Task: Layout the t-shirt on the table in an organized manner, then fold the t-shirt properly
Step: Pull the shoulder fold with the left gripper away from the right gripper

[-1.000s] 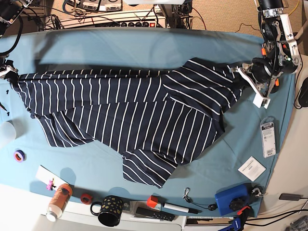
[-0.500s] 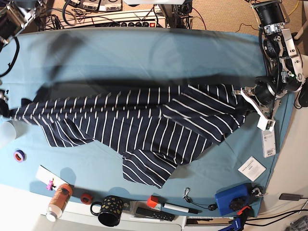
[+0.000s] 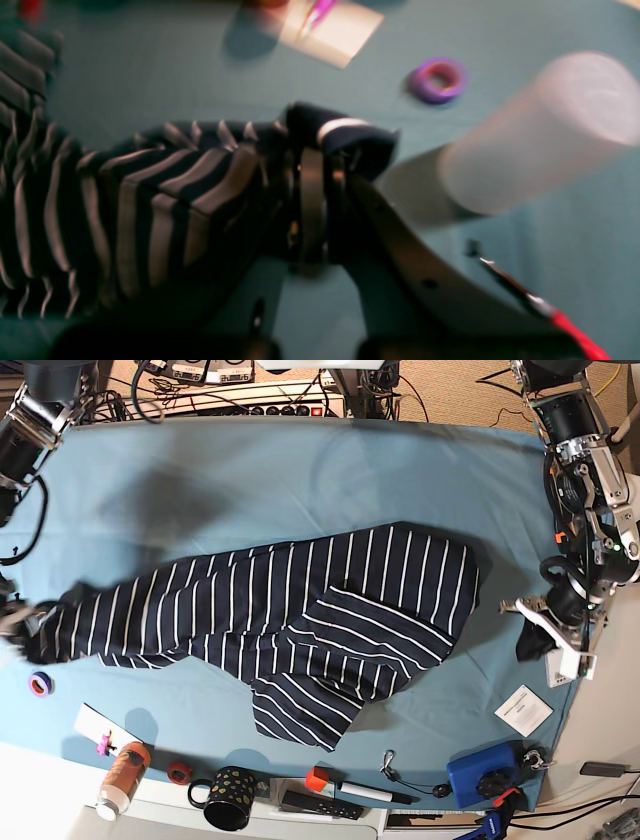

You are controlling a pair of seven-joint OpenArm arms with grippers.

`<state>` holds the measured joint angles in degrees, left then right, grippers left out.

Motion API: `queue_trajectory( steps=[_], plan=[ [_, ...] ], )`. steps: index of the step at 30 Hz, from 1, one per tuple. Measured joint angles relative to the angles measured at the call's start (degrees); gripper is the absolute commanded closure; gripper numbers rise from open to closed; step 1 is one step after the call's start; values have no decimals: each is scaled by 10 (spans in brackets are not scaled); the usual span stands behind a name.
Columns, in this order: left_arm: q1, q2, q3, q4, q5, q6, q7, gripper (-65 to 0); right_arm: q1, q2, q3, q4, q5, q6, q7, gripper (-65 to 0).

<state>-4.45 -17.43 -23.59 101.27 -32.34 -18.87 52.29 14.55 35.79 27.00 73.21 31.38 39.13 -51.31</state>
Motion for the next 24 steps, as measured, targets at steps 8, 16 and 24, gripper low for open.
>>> queue_trajectory(
  steps=[8, 16, 24],
  plan=[
    [42, 0, 0, 0, 1, 0, 52, -116, 4, 1, -62, 0, -45, -16, -6, 0],
    [44, 1, -41, 0, 0, -1, 93, -119, 4, 6, -63, 0, -44, -17, -69, -203],
    [47, 1, -146, 0, -27, -15, 124, -119, 32, 40, 9, 0, -39, -61, -3, -203]
  ],
)
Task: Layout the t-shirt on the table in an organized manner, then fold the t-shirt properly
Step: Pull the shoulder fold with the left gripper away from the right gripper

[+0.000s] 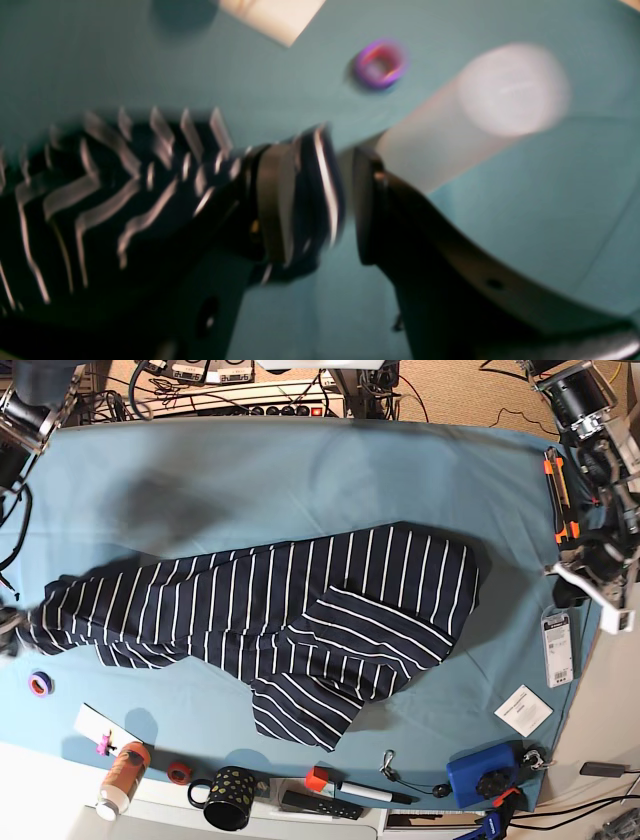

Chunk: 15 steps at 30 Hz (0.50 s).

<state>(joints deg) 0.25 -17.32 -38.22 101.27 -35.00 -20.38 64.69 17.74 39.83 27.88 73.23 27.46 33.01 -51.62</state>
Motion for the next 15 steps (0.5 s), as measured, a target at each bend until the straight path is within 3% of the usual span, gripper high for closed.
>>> queue_trajectory(
  steps=[3, 7, 11, 15],
  plan=[
    [12, 0, -12, 0, -29, -36, 15, -119, 9, 0, 49, 0, 45, 2, -20, -202],
    [51, 5, -11, 0, -97, -50, 19, -119, -17, 0, 69, 0, 43, -1, -91, -202],
    [75, 10, -12, 0, -135, -59, 19, -131, -90, -3, 67, 0, 50, 0, -87, -202],
    [92, 39, -12, 0, -153, -92, 19, -293, -159, -23, 70, -1, 43, 0, -63, -202]
  ],
)
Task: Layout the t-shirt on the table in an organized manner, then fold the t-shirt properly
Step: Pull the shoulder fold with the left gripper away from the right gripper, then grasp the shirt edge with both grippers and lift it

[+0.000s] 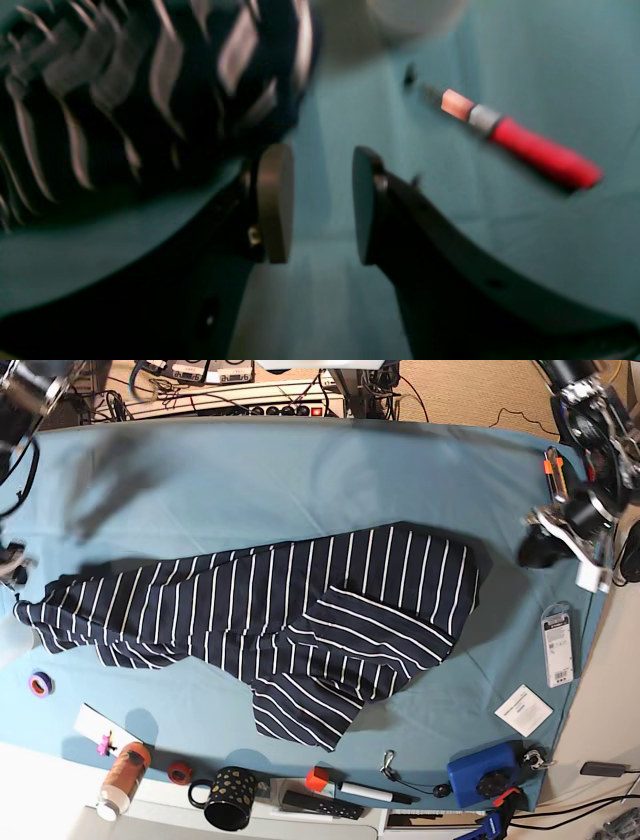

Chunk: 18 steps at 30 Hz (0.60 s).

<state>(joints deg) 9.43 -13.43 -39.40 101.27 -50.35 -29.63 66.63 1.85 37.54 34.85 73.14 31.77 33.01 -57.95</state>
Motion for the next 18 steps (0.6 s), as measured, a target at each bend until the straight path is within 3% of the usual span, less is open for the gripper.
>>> queue_trajectory(
  steps=[3, 6, 9, 13, 15, 18],
  plan=[
    [4, 20, 0, 0, -9, 0, -3, -366, -24, -43, 0, 0, 3, 28, 8, -202],
    [3, 47, 0, 0, -10, 0, -40, -367, -44, -94, 0, 0, 3, 44, 32, -202],
    [2, 65, 0, 0, 4, 4, -74, -367, -46, -124, 1, 0, 3, 47, 52, -202],
    [0, 64, -1, -9, 51, 55, -119, -367, -37, -151, 0, 0, 13, 48, 70, -202],
    [-10, 64, -1, -28, 51, 63, -114, -367, -31, -156, 0, 0, 12, 48, 68, -202],
    [-26, 64, -1, -48, 32, 60, -45, -367, -23, -156, 0, 0, 10, 48, 63, -202]
  ],
)
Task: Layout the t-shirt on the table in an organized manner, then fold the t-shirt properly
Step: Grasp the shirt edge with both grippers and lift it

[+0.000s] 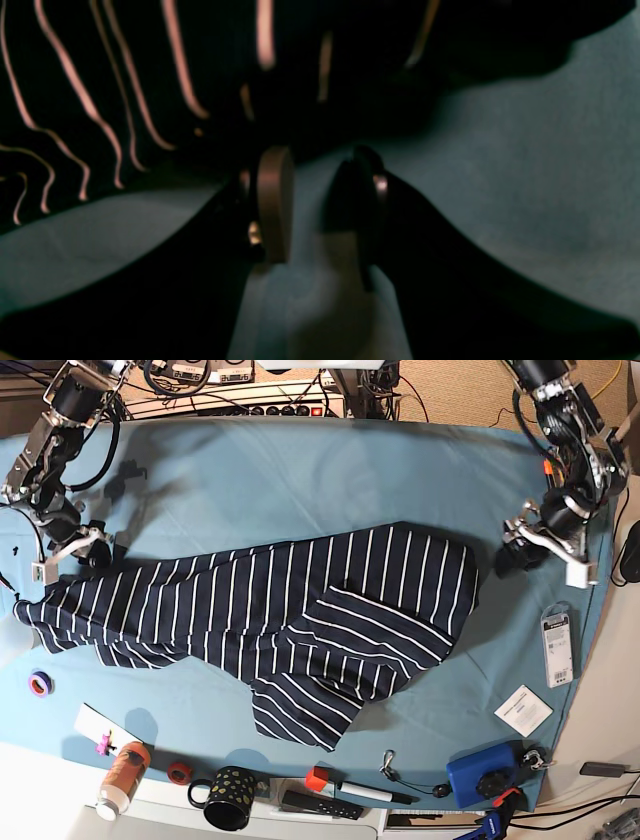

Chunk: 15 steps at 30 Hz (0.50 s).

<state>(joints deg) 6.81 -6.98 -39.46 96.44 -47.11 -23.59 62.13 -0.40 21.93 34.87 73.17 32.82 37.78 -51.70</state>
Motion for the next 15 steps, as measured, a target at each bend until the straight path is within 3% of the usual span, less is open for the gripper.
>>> queue_trajectory(
  steps=[4, 8, 12, 15],
  plan=[
    [-5, 0, 0, -6, -53, -20, 27, -367, 13, 0, 0, 0, -2, 0, -1, -202],
    [-5, 0, 17, -13, -48, -29, 26, -367, 22, 0, 0, 0, -2, 0, -1, -202],
    [-4, -1, 88, -35, -33, -28, 28, -367, 22, 0, 0, 0, -7, -5, 7, -202],
    [-5, 0, 142, -36, -4, -13, -31, -367, 22, 0, 0, 0, -13, -18, 18, -202]
  ],
)
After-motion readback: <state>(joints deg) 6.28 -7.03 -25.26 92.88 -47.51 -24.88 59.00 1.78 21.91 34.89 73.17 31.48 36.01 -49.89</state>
